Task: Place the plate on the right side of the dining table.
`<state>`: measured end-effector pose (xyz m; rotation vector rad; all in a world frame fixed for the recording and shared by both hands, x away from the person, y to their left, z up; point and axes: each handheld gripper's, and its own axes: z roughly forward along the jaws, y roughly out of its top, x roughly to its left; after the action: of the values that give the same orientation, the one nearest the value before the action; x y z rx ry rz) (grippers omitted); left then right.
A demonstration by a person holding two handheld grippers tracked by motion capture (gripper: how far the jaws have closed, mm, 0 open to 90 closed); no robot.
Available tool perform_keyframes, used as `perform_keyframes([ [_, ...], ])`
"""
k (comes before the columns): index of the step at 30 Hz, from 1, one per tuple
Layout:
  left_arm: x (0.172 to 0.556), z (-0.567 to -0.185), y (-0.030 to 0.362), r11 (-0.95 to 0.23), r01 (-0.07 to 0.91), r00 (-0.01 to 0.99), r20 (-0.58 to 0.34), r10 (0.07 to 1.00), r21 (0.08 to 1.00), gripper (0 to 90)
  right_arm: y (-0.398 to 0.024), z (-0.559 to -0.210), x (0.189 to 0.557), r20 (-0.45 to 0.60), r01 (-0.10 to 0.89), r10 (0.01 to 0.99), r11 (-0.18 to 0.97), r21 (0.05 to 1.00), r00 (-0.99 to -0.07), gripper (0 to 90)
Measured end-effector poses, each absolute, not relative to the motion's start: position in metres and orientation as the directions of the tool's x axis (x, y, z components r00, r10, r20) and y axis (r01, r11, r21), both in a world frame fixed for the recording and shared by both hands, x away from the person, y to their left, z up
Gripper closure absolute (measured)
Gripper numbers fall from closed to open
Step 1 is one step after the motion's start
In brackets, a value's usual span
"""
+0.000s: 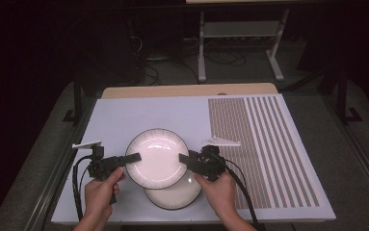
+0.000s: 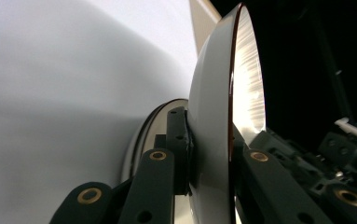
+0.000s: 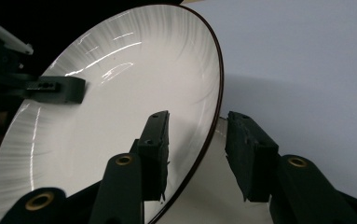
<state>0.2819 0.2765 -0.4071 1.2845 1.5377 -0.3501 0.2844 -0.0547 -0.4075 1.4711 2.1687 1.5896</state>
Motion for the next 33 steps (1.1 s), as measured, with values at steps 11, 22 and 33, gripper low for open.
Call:
perform_keyframes([
  [11,0.277,-0.412,0.266,0.446,0.813,0.106,-0.848,0.519,0.374,80.1,-0.049,-0.406,0.288,0.497,0.679,0.737,-0.07,0.731,-0.458,66.0],
  [22,0.28,-0.411,0.258,0.456,0.806,0.093,-0.841,0.533,0.378,79.8,-0.057,-0.404,0.294,0.584,0.747,0.729,-0.152,0.647,-0.357,72.9],
  [33,0.288,-0.411,0.244,0.468,0.81,0.08,-0.857,0.509,0.354,79.8,-0.072,-0.401,0.299,0.631,0.756,0.721,-0.235,0.61,-0.286,76.8],
])
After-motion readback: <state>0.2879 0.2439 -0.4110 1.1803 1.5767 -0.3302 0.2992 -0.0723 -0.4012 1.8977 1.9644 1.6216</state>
